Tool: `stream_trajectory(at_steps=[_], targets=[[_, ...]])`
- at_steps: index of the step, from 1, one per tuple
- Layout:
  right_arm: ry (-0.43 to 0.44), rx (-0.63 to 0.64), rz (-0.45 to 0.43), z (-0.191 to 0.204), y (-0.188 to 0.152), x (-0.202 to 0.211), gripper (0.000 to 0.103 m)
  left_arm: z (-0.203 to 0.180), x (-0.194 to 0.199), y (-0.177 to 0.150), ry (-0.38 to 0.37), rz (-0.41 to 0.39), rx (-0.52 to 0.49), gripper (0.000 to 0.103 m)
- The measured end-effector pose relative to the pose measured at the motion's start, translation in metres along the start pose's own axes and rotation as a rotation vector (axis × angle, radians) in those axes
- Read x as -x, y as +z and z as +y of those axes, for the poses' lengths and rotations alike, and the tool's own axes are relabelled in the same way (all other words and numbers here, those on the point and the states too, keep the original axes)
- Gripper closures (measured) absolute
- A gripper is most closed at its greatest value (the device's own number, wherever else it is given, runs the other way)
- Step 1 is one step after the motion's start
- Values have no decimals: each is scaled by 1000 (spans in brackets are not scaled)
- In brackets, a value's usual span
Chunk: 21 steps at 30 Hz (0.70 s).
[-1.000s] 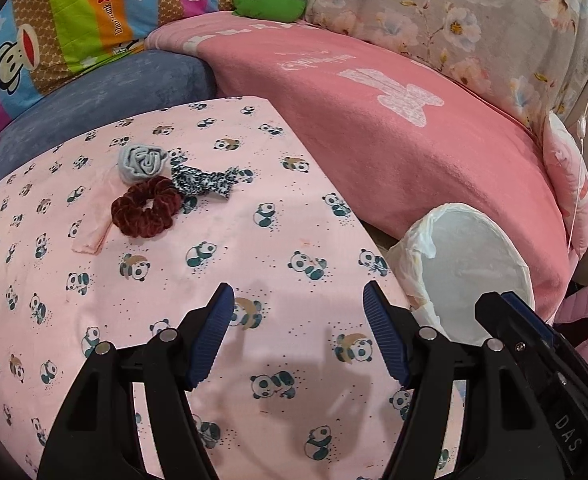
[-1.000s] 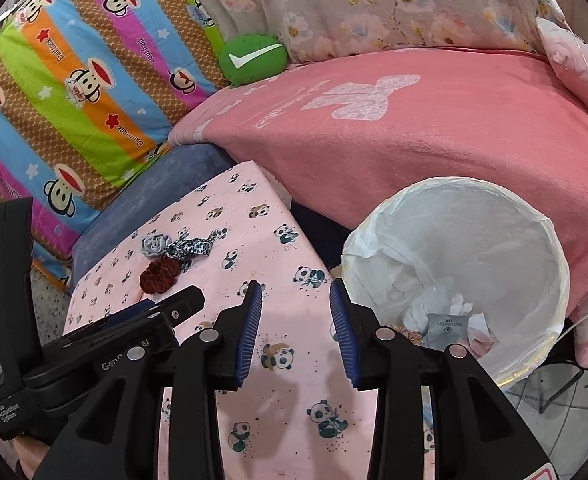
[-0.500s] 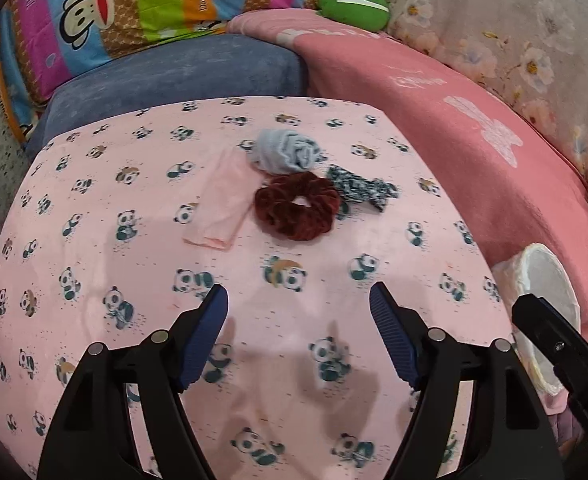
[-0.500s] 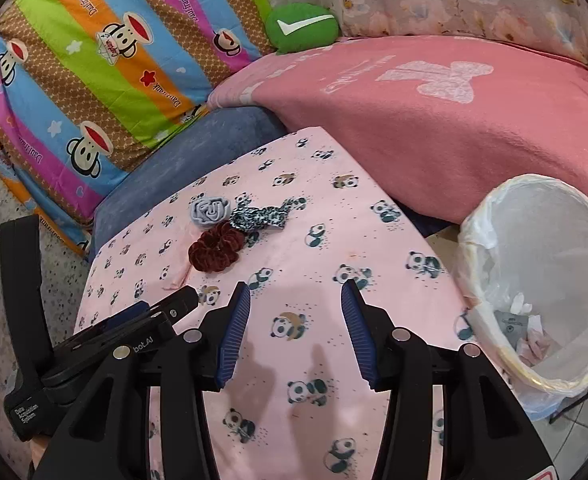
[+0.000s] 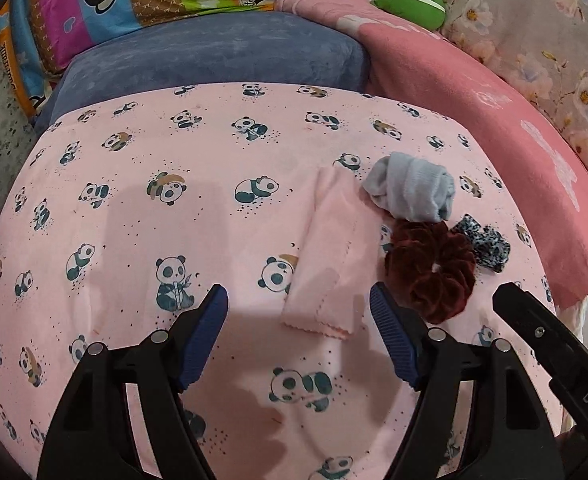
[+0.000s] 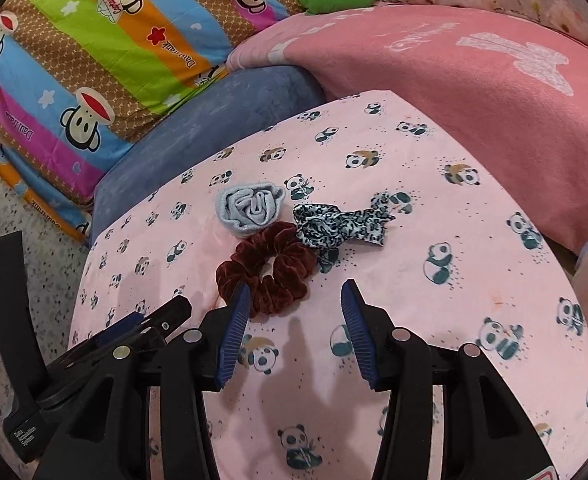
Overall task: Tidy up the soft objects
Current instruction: 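Grasp the pink cloth with the left tool while the right grasps the dark red scrunchie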
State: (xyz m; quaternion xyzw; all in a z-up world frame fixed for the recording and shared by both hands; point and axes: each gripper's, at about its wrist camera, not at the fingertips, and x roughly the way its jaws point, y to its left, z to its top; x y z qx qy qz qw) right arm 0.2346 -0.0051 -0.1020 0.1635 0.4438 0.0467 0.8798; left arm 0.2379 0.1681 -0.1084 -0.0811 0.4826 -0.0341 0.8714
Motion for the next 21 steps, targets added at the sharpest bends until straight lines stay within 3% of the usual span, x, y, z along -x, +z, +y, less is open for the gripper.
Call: stream_trajectory(at_steps=[10, 12, 14, 18, 21], targets=[[-27, -14, 32, -1, 7, -48, 56, -5, -20, 10, -24, -4, -60, 35], [-24, -2, 36, -1, 6, -48, 61, -7, -19, 8, -24, -14, -81, 47], [3, -6, 49, -3, -1, -48, 79, -10, -18, 6, -23, -21, -105, 56], [27, -9, 62, -5, -13, -41, 84, -18, -16, 0, -86, 6, -121, 96], [44, -11, 76, -6, -24, -32, 85, -23, -10, -10, -112, 28, -126, 99]])
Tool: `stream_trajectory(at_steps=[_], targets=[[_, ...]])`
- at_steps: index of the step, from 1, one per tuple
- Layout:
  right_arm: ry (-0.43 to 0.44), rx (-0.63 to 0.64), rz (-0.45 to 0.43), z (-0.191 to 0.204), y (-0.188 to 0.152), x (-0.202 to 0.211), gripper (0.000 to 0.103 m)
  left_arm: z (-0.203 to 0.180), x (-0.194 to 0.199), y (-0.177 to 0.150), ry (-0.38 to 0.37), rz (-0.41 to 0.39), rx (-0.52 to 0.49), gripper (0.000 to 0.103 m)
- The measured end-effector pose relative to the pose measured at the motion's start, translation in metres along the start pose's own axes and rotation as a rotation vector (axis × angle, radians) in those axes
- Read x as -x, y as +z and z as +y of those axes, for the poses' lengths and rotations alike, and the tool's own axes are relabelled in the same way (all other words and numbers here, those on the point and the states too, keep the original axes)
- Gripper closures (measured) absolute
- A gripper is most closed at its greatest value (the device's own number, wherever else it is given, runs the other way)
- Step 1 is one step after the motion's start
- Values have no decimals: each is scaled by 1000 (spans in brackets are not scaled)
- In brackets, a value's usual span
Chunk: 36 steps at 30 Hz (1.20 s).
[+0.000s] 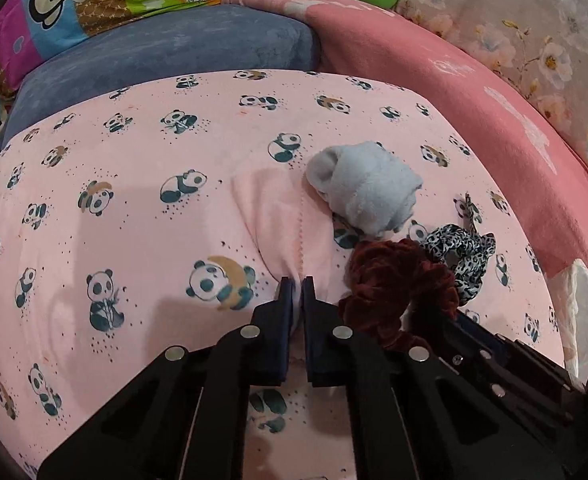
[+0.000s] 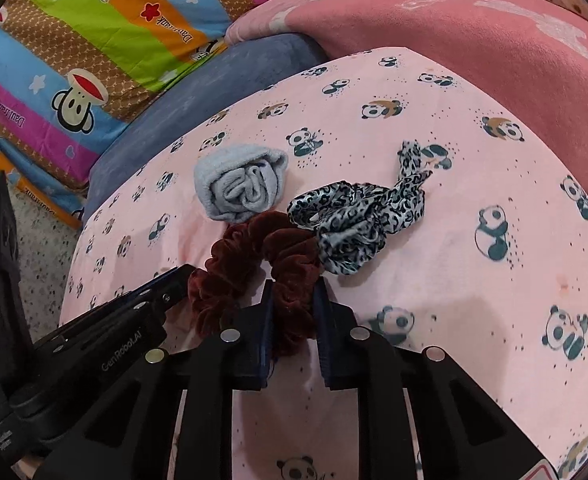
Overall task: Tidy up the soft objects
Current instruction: 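Grasp the pink cloth with the left tool while the right grasps the dark red scrunchie, then carry the pink cloth and dark red scrunchie over the bin and open both tools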
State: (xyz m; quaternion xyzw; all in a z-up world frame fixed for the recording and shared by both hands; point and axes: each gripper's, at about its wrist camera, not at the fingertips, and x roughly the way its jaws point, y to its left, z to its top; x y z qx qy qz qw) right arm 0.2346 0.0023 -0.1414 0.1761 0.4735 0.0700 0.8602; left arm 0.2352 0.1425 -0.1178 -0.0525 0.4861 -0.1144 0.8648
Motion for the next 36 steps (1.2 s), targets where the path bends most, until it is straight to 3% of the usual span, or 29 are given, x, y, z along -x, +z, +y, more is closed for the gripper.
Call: stream_trajectory(at_steps=[8, 21, 36], targets=[[27, -10, -16, -2, -31, 37, 86, -25, 33, -29, -32, -8, 0, 99], [19, -31, -135, -29, -55, 126, 86, -81, 86, -48, -57, -75, -50, 99], [-47, -119, -296, -106, -63, 227, 86, -188, 115, -53, -123, -129, -207, 99]])
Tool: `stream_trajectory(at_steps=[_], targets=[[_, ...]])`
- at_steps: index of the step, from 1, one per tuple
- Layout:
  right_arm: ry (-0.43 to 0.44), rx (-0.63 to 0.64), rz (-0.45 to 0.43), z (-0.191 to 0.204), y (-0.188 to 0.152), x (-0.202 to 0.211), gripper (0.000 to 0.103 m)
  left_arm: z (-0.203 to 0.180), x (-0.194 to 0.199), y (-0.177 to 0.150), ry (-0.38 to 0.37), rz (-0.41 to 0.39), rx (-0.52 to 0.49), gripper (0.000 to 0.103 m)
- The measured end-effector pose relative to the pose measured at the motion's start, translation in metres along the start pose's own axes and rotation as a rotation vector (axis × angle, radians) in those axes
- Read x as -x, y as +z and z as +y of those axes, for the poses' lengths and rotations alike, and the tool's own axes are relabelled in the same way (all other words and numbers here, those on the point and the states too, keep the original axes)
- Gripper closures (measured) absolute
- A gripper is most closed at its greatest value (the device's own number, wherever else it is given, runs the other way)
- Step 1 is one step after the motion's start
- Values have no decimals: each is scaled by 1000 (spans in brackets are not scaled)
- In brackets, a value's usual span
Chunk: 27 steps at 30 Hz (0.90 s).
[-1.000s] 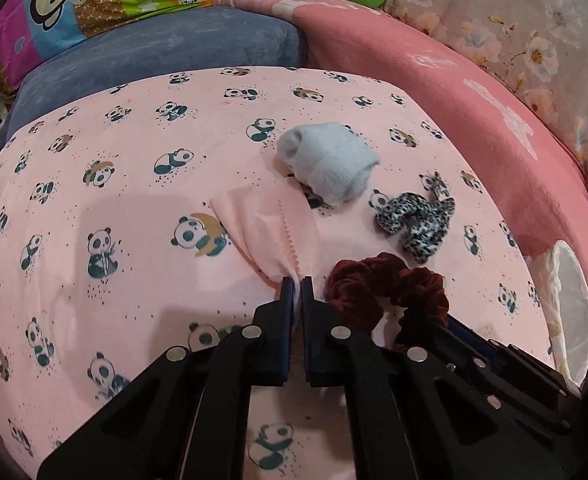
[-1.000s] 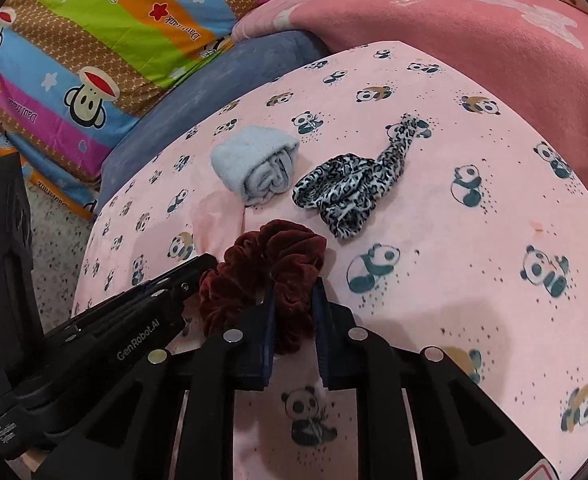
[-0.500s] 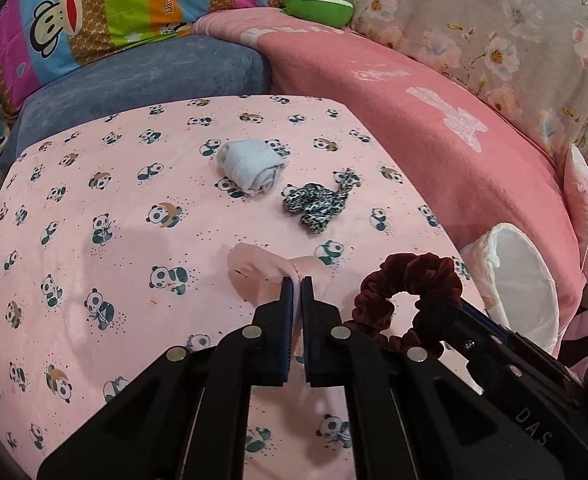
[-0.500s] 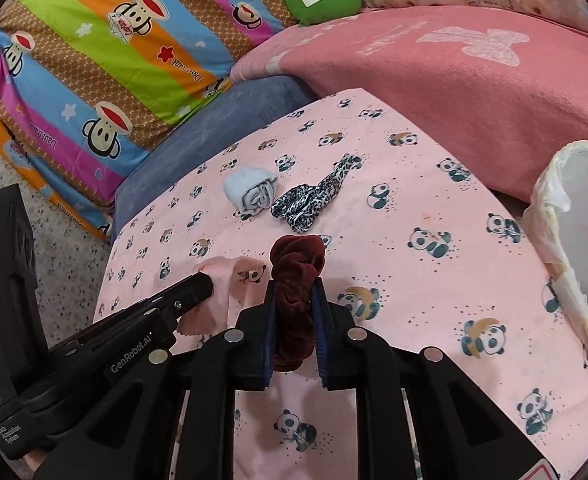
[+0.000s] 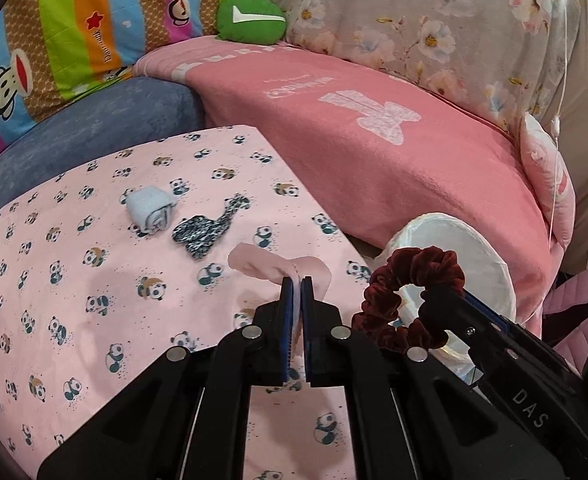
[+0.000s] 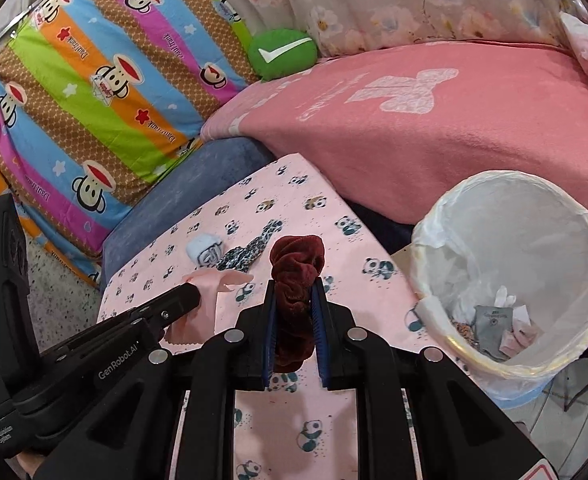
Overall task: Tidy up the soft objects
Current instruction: 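Carry the pink cloth and dark red scrunchie over the bin and open both tools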
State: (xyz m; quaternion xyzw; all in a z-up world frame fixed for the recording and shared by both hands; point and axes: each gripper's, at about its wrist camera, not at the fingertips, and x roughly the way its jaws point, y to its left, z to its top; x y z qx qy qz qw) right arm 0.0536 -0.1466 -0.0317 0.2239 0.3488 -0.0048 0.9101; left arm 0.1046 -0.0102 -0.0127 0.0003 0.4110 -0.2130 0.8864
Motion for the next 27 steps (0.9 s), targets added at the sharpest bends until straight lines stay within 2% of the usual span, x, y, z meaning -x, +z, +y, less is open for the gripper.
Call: stream_trajectory(at_steps=[12, 27], targets=[[-86, -120, -76, -83, 21, 38, 86, -81, -15, 18, -102, -9, -140, 99], [-169, -238, -112, -163, 26, 60, 86, -149, -46, 20, -180, 37, -250, 99]])
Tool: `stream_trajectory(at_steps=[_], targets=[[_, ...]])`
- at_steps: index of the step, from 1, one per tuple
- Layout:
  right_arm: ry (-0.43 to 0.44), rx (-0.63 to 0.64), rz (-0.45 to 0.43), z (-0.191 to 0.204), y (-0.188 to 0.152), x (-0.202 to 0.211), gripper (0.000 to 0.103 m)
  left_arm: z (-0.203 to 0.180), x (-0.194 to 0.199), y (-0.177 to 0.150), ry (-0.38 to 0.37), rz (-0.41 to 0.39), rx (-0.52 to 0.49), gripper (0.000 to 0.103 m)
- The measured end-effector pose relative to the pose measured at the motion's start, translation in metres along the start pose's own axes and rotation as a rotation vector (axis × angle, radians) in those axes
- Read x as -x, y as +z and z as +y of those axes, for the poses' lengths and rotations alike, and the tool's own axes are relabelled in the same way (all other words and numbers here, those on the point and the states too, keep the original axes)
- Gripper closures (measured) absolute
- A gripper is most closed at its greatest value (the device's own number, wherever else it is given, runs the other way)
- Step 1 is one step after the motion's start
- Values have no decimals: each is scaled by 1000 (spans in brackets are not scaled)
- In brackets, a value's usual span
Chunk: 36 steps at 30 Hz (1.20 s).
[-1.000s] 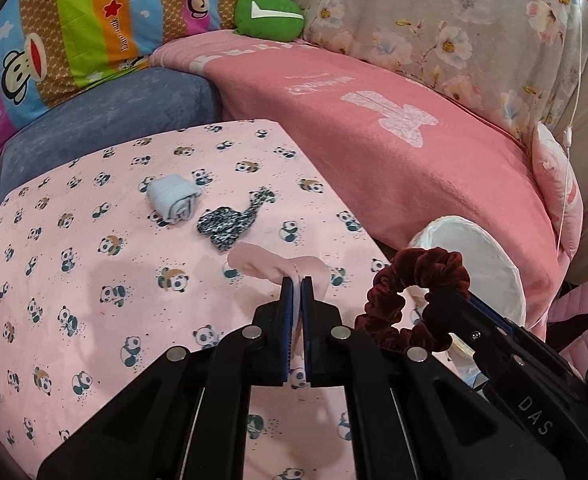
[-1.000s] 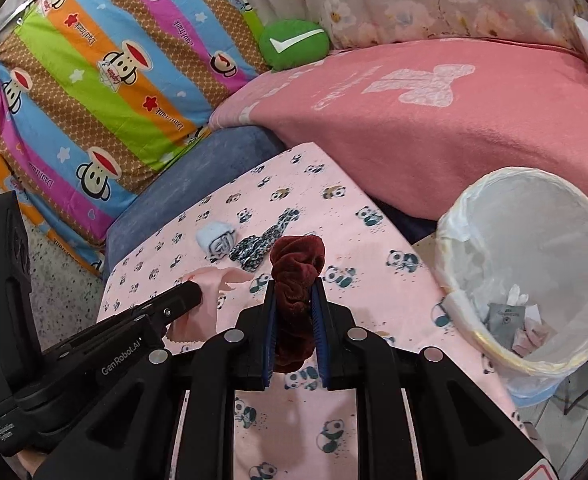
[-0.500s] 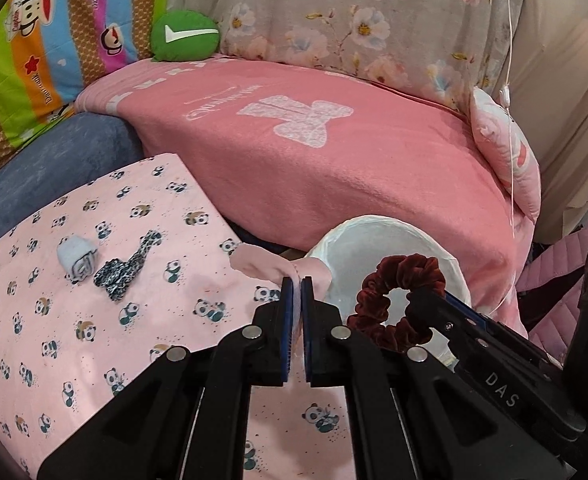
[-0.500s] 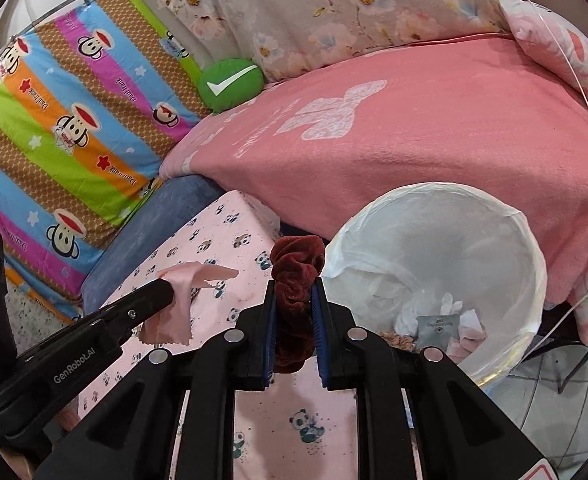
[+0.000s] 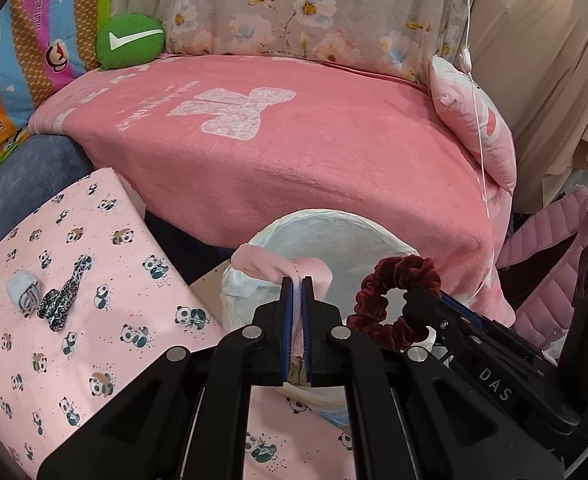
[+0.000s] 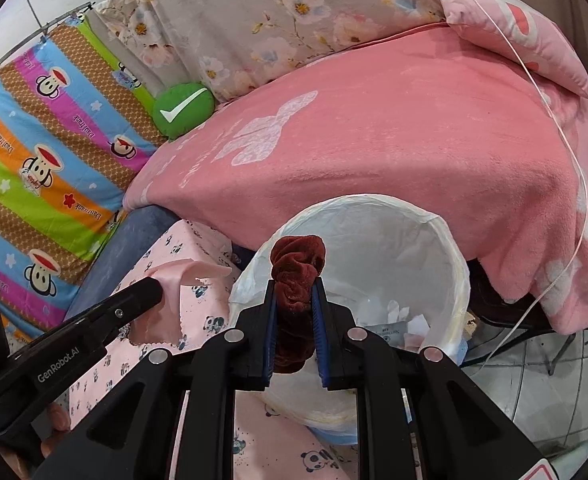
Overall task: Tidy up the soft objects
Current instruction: 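Carry the pink cloth and dark red scrunchie over the bin and open both tools, then move both open tools back over the light blue sock and leopard scrunchie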
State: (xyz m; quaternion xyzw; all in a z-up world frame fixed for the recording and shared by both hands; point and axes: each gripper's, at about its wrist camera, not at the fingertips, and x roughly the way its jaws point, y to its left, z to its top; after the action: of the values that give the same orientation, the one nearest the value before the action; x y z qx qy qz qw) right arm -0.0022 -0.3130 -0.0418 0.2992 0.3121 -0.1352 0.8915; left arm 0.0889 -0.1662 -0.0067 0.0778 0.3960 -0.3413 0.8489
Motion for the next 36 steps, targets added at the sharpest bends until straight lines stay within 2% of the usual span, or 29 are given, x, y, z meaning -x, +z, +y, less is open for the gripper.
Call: stream_trajectory(at_steps=[6, 11, 14, 16, 19, 33, 36], targets=[[-26, -18, 2, -15, 3, -3, 86, -8, -16, 4, -29, 21, -5, 96], [-42, -18, 10, -19, 6, -11, 86, -2, -27, 4, -12, 46, 15, 95], [-46, -5, 14, -16, 9, -18, 86, 7, -30, 3, 4, 52, 46, 77], [-51, 5, 15, -13, 10, -22, 85, 12, -30, 3, 18, 47, 62, 57], [-58, 22, 16, -6, 12, -29, 81, 18, -29, 3, 40, 32, 66, 47], [-34, 78, 17, 28, 12, -41, 71, 58, -21, -4, 95, 34, 155, 47], [-33, 80, 17, 35, 9, -40, 66, 68, -17, -8, 109, 31, 183, 47]])
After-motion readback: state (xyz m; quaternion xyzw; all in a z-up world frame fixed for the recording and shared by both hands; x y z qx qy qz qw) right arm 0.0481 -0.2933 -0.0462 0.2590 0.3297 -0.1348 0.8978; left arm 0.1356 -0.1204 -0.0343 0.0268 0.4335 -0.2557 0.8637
